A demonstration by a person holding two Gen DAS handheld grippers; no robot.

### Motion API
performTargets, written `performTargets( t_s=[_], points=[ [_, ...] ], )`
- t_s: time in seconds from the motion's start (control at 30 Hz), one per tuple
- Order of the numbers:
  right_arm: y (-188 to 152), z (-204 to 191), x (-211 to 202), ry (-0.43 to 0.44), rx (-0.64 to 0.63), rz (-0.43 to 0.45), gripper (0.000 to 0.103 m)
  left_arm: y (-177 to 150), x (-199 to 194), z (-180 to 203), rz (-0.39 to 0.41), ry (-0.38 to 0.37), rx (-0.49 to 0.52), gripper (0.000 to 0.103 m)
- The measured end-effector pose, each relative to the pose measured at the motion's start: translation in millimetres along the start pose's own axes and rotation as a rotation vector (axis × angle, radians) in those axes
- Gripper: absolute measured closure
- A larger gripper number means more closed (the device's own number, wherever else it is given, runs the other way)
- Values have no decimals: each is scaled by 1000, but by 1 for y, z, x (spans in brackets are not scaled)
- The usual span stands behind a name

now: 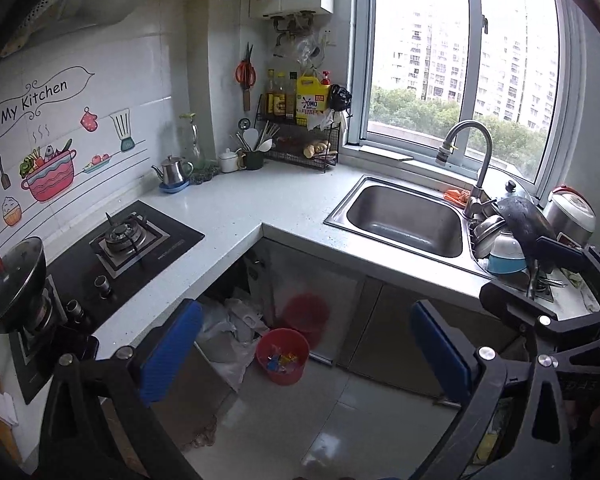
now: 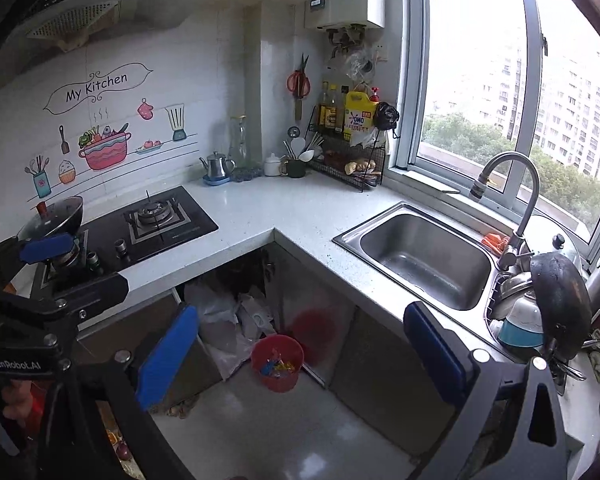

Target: Collect trash

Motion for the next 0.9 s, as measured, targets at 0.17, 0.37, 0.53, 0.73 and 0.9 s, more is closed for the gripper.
performTargets(
  t_s=[0.17, 0.37, 0.53, 0.73, 0.9],
  points=[
    [-4, -1, -7, -2, 28, 12, 1, -1, -10, 6, 11, -4, 2, 0],
    [-13, -2, -14, -12, 37, 20, 1, -4, -17, 14, 29, 10, 18, 0],
    [-16, -2, -23, -22, 38, 53, 1, -9, -21, 18, 29, 11, 22, 0],
    [-20, -6, -29, -29, 31, 61, 1, -11, -26, 22, 37, 11, 19, 0],
    [-22, -7, -31, -30, 34, 66, 1, -13, -28, 22, 37, 8, 20, 0]
  ],
)
Point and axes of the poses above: each gripper's, at about its wrist camera, not at the fingertips, and x roughly the way its jaws point, z to its right, y to its top, the point moved 4 cm from there along x, roughly the way its jaws point, and after that the axes turned 12 degrees about y, right-handed, at the moved point
